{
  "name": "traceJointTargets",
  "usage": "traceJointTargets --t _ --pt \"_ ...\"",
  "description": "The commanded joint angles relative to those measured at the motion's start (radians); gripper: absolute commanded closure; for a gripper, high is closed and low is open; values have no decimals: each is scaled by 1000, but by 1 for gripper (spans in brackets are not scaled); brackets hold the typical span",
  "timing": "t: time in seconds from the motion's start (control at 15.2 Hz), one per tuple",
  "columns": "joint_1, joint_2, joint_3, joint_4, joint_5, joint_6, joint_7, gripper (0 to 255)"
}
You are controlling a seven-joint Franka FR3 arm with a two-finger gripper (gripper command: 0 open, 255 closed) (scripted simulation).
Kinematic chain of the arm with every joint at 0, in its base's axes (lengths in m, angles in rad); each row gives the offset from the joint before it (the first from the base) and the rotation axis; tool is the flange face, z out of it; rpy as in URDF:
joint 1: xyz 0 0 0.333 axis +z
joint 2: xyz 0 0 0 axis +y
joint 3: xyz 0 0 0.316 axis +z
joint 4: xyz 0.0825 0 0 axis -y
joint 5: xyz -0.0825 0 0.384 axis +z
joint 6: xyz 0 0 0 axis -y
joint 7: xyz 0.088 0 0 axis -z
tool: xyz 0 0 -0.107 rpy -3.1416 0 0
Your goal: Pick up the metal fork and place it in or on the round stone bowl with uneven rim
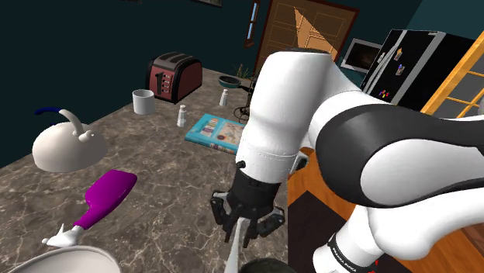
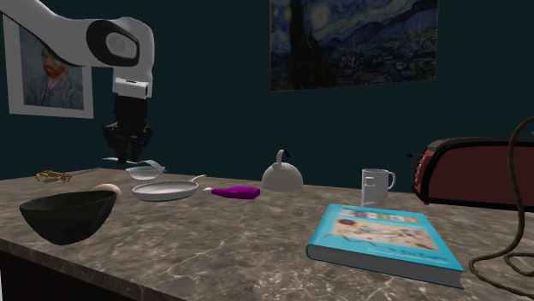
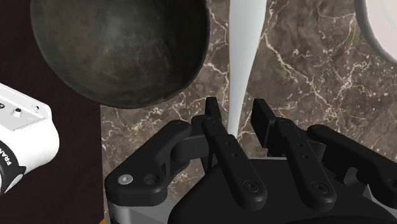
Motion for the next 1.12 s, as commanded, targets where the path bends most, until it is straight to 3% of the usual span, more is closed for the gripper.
traceJointTargets --t 0.0,0.46,1.06 --pt "43 -72 4 -44 36 -22 24 255" --pt "200 -275 59 -138 150 -96 161 255" --pt "209 -238 128 -227 210 30 135 255"
